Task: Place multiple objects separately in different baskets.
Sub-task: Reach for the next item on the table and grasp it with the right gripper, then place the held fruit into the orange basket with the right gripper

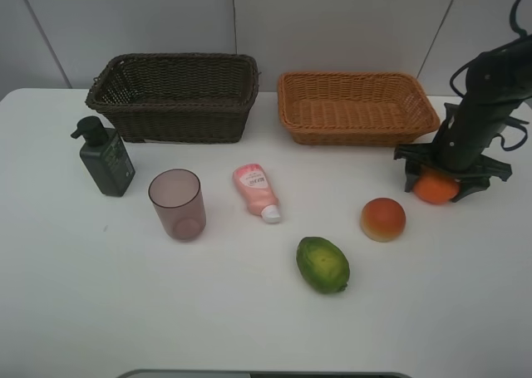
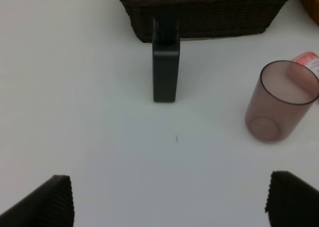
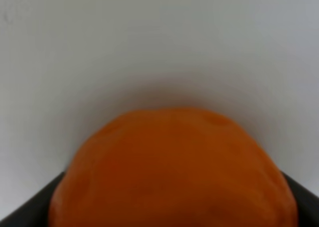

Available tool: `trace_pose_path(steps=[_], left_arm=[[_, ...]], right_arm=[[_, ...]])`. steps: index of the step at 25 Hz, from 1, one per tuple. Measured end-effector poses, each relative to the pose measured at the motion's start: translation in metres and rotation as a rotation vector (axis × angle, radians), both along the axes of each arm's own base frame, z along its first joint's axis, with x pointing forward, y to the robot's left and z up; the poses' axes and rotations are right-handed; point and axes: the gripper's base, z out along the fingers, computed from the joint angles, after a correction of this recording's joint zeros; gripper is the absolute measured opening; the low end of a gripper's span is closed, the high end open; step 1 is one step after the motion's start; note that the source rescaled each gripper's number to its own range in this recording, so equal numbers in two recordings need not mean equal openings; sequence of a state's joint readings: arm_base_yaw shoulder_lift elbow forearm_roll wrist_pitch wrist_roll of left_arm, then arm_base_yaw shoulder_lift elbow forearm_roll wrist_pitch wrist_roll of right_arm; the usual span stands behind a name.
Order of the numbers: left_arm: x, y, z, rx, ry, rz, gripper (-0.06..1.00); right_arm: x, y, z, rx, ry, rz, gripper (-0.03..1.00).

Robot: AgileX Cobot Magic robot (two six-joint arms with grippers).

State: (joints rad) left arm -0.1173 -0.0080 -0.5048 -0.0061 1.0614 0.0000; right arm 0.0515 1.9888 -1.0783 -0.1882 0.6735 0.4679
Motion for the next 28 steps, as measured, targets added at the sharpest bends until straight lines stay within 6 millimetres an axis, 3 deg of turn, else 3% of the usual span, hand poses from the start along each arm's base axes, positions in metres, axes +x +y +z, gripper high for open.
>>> trace_pose_path(steps=[17,24,28], left_arm=[[0.0,0.0,0.0,0.0,0.0,0.0,0.99],[0.0,0.0,0.0,0.0,0.0,0.0,0.99],[0.0,0.0,0.0,0.0,0.0,0.0,0.99]], right_arm=[[0.003,0.0,0.004,-0.005,0.008,-0.004,0.39],[0.013,0.001,0.046,-0.035,0.022,0.037,0.39],[0.016,0.013,0.065,-0.068,0.07,0.142,0.39]])
